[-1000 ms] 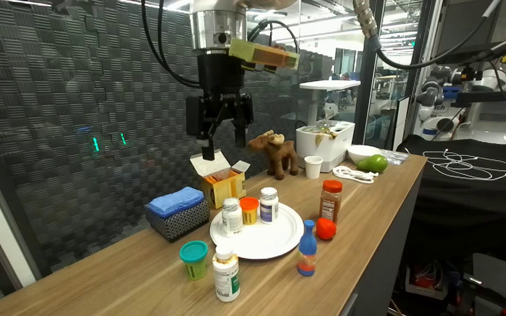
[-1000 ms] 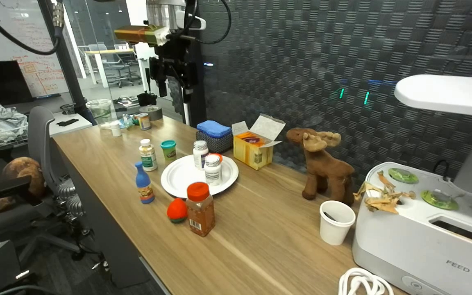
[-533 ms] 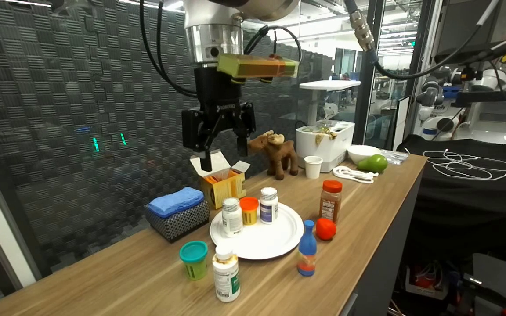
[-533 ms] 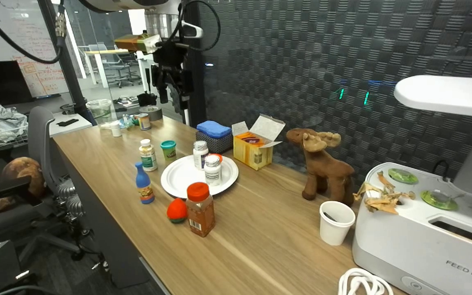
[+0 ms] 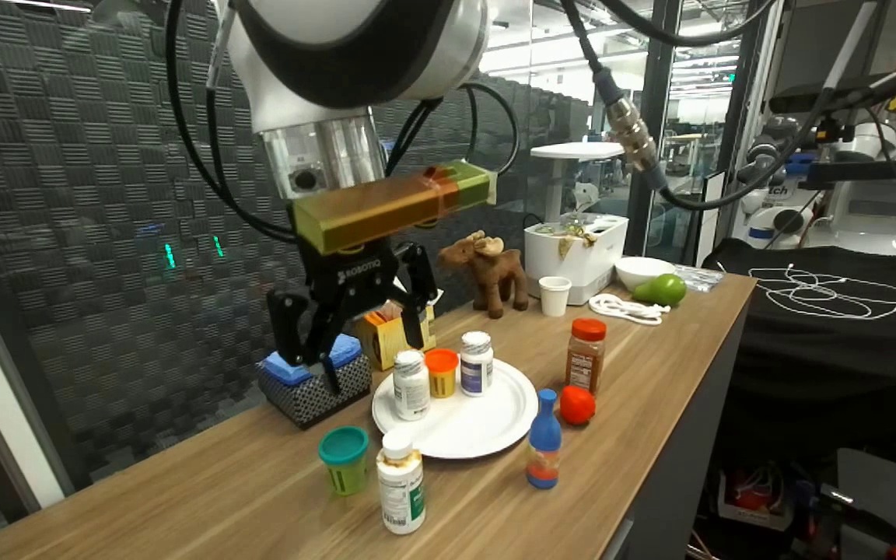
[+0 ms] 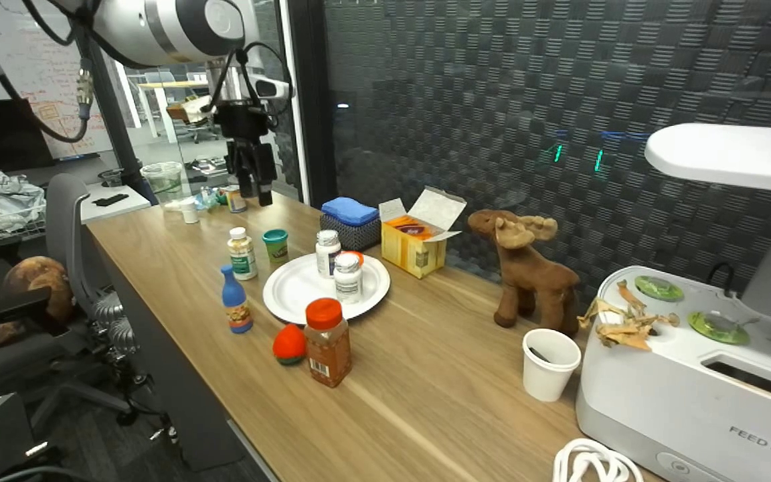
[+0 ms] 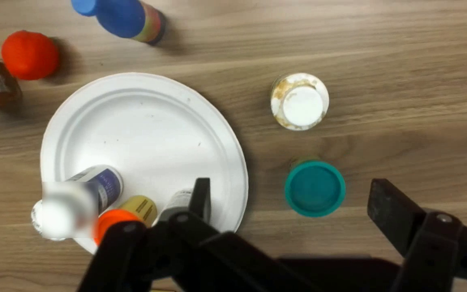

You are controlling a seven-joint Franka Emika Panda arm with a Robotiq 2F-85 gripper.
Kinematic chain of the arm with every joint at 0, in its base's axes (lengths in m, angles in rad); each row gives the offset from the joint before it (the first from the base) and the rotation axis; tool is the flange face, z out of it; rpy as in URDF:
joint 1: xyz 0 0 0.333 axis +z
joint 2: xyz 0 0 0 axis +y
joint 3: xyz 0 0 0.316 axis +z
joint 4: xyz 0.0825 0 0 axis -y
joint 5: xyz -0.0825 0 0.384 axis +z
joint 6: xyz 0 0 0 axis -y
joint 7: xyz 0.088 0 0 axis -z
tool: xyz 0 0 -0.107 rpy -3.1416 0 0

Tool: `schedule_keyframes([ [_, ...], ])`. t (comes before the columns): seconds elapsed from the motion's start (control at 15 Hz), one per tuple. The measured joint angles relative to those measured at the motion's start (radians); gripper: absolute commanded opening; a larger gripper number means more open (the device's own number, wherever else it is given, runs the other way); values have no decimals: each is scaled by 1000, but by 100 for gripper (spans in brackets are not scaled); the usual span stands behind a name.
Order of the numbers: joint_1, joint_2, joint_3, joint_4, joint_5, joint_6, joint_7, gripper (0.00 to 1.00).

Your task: Pick up all the objects surrounding the white plate and arrange them on the plate

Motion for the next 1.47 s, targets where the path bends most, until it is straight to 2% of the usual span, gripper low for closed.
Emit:
schedule_keyframes([
  [0.27,21,68,-1,12,-30,30,24,100],
  [0.67,12,170,-14,67,-29,132,-26,100],
  [0.93,-5,211,-13,107,18,161,-111,100],
  [1.4,-28,242,0,135,132,138,-225,100],
  [1.47,-29,246,0,139,136,127,-225,83],
])
